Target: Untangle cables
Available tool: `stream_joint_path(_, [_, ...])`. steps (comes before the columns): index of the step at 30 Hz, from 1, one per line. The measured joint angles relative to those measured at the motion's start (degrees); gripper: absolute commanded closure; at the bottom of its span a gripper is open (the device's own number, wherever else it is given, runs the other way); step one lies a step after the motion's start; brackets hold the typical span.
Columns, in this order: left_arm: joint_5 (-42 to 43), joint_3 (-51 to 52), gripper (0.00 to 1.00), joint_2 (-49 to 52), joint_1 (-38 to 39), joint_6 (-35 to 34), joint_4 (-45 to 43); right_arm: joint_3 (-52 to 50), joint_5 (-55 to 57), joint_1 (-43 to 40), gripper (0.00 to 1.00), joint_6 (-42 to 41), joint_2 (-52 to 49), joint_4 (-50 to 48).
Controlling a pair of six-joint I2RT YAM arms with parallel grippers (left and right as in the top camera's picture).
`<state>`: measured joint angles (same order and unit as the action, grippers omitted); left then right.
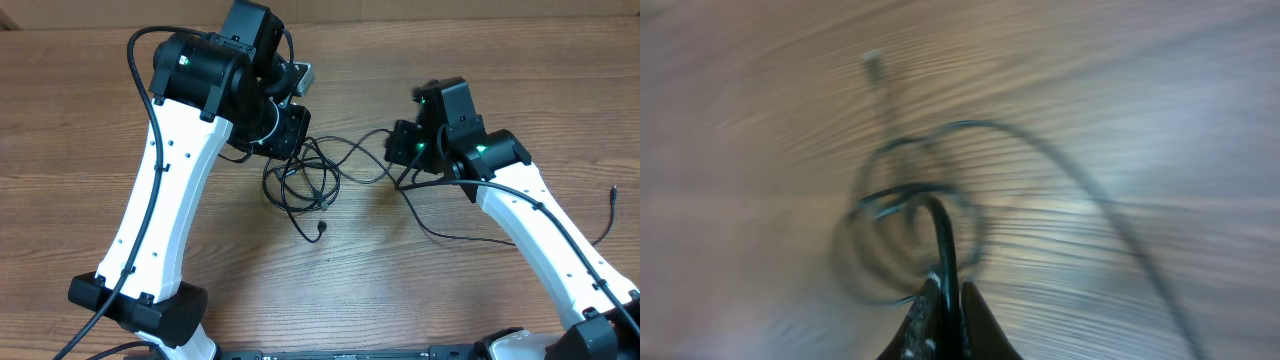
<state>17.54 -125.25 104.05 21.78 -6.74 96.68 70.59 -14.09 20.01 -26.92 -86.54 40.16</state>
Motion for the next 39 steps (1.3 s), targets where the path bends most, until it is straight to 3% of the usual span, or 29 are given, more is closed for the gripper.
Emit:
stream_joint_path(4, [0.0,0.0,0.96,0.0,0.0,-0.4,0.0,0.0,-14.6,0.0,0.94,5.7,0.0,-4.4])
stream_joint_path(5, [0.0,0.0,0.96,0.0,0.0,-0.4,0.0,0.0,-18.9,0.0,0.69,7.1,0.0,-5.3])
stream_joint_path(6, [0.0,0.0,0.96,0.0,0.0,-0.4,0.0,0.0,-21.9,0.0,0.58,8.1,0.0,-5.6])
stream_joint_path(7, [0.0,0.0,0.96,0.0,0.0,-0.4,0.0,0.0,-22.9,0.0,0.51,8.6,0.0,-5.6])
stream_joint_path(9, [-0.3,0.0,0.96,0.0,0.0,-0.4,-0.1,0.0,-22.4,0.0,0.47,9.3,0.0,-4.9])
stream_joint_path(12, [-3.3,0.0,0.96,0.0,0.0,-0.5,-0.4,0.0,-15.4,0.0,0.37,7.0,0.0,-0.2])
stream_joint_path(16, [-12.1,-0.5,0.96,0.0,-0.7,-2.4,-0.4,0.0,-1.9,-0.2,0.36,-0.9,0.0,8.4])
stream_joint_path(22, [-29.8,-1.1,0.96,-1.6,-4.9,-8.5,-0.4,0.0,6.3,-1.6,0.36,-6.5,0.0,13.2])
stream_joint_path(28, [-44.9,-1.4,0.96,-8.1,-18.4,-18.1,-2.4,0.0,9.0,-2.8,0.36,-8.0,0.0,15.0])
stream_joint_path(33, [-48.1,-2.2,0.96,-10.4,-30.2,-22.1,-2.3,0.0,9.2,-2.8,0.36,-8.0,0.0,15.1])
stream_joint_path(39, [-48.2,-2.2,0.94,-8.9,-38.9,-25.0,-0.1,0.0,9.6,-2.8,0.36,-7.6,0.0,15.6])
